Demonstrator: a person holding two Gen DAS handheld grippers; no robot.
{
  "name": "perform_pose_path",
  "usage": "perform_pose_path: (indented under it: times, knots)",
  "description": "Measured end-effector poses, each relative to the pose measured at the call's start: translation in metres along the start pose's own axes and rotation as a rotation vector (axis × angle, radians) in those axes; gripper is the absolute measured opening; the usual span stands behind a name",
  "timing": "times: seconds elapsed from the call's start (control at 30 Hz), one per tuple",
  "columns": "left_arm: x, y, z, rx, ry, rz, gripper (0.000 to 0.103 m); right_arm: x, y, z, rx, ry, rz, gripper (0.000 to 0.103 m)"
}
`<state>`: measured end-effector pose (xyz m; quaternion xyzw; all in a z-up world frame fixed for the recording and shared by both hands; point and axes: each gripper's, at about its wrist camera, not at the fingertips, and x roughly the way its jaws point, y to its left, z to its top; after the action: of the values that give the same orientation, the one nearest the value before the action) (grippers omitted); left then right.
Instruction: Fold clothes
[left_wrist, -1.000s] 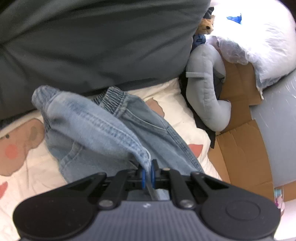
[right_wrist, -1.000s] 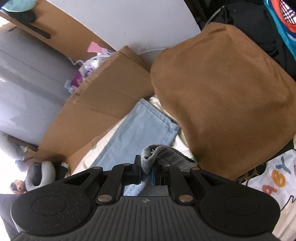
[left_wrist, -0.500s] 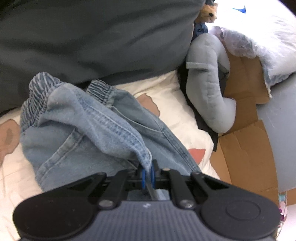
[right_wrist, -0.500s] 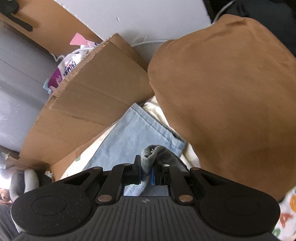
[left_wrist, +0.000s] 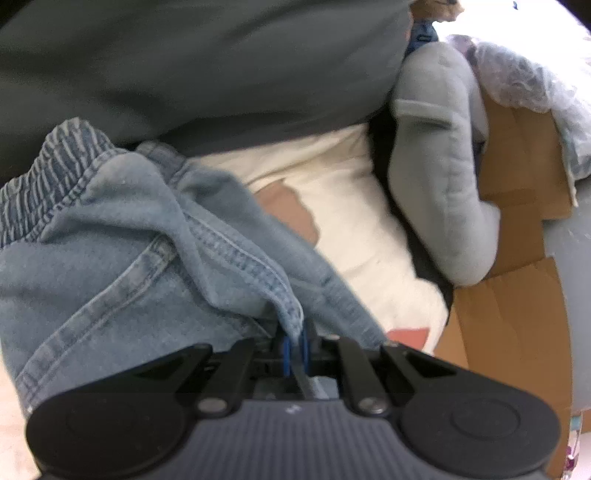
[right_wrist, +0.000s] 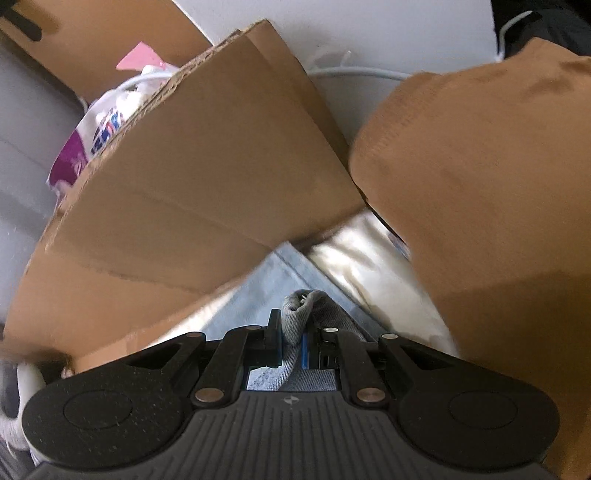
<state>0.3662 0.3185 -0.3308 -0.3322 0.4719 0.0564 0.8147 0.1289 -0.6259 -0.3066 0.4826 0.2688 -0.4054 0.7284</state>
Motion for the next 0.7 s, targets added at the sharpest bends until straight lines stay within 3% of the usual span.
perform_pose_path:
  times: [0.6, 0.67, 0.7]
  knots:
    - [0.040, -0.025, 0.014, 0.007, 0.007, 0.026, 0.007, 0.053, 0.013, 0.022, 0.169, -0.044, -0.025, 0.008]
    - [0.043, -0.025, 0.013, 0.007, 0.019, 0.034, 0.010, 0.060, 0.012, 0.020, 0.192, -0.046, -0.028, 0.009]
    - [0.044, -0.025, 0.013, -0.004, 0.025, 0.025, 0.017, 0.062, 0.010, 0.018, 0.192, -0.048, -0.025, 0.009]
